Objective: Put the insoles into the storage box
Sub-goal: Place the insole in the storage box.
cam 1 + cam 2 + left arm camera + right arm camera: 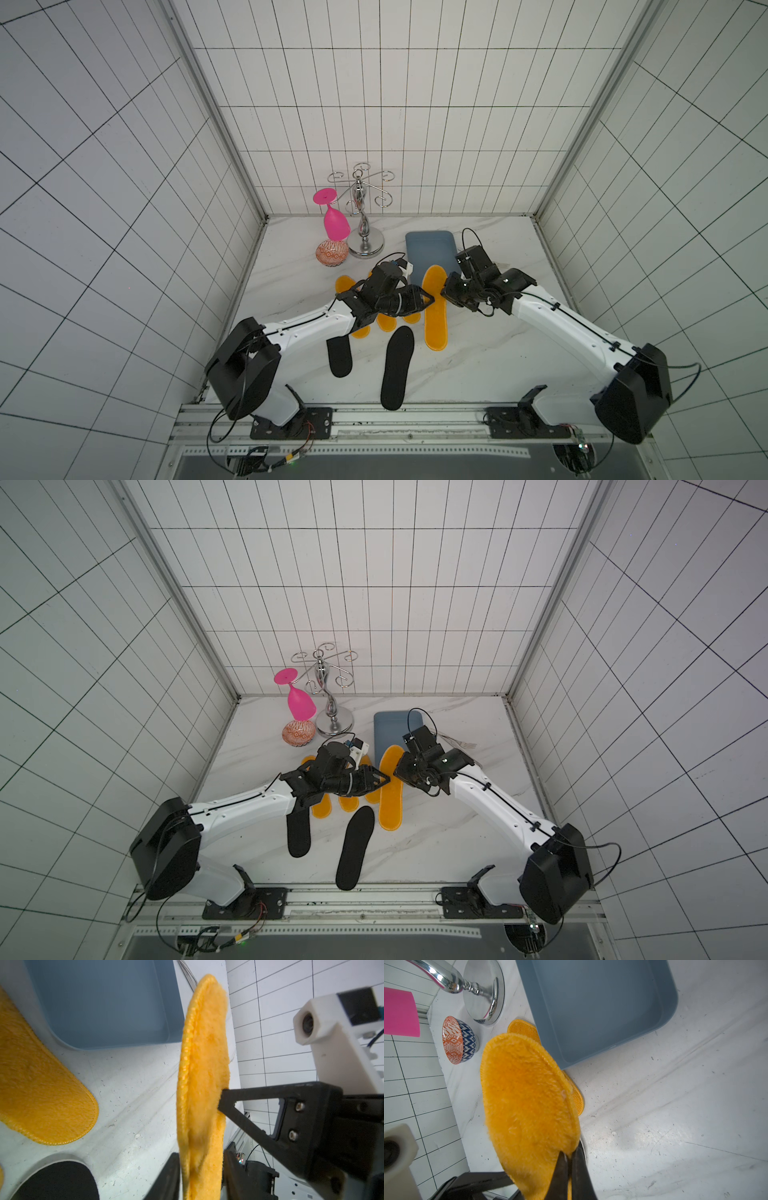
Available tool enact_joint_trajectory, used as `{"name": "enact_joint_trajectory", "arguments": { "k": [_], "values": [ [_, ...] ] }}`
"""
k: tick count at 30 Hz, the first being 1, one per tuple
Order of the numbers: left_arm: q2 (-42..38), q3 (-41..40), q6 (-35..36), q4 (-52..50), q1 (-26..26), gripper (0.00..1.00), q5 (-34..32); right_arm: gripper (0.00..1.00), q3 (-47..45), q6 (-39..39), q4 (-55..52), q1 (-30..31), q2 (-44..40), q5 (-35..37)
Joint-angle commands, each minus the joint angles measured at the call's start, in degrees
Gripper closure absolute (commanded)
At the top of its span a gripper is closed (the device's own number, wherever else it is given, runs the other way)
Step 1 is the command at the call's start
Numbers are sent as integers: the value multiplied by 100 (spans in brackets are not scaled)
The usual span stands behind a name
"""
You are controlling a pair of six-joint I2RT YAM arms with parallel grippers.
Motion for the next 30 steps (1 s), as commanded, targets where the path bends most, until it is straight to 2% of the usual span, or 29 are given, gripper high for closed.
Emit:
{"name": "enact_joint_trajectory", "arguments": {
  "k": [1, 5, 9, 12, 14, 15, 21, 26, 30],
  "values": [
    [104, 176, 161, 28, -19, 75, 125, 100, 224, -85, 8, -77, -73, -118],
    [108, 267, 192, -6, -21, 100, 198, 100, 160, -118, 8, -114, -90, -120],
    [156, 339, 275, -94, -21, 100, 231, 98, 156, -190, 8, -156, -121, -186],
    [228, 446, 392, -154, 11, 100, 232, 80, 165, -312, -42, -225, -184, -193],
    [317, 583, 468, -170, 133, 100, 296, 64, 158, -454, -142, -327, -269, -144],
    [372, 653, 492, -166, 205, 100, 353, 60, 152, -518, -202, -388, -312, -138],
    [976, 1242, 747, -125, 784, 100, 664, 48, 211, -980, -615, -877, -692, -104],
    [1792, 2025, 859, -87, 1191, 100, 965, 44, 382, -1391, -890, -1141, -811, -121],
    [2482, 2760, 1083, -429, 1374, 100, 966, 41, 432, -1600, -977, -1288, -795, -163]
  ]
}}
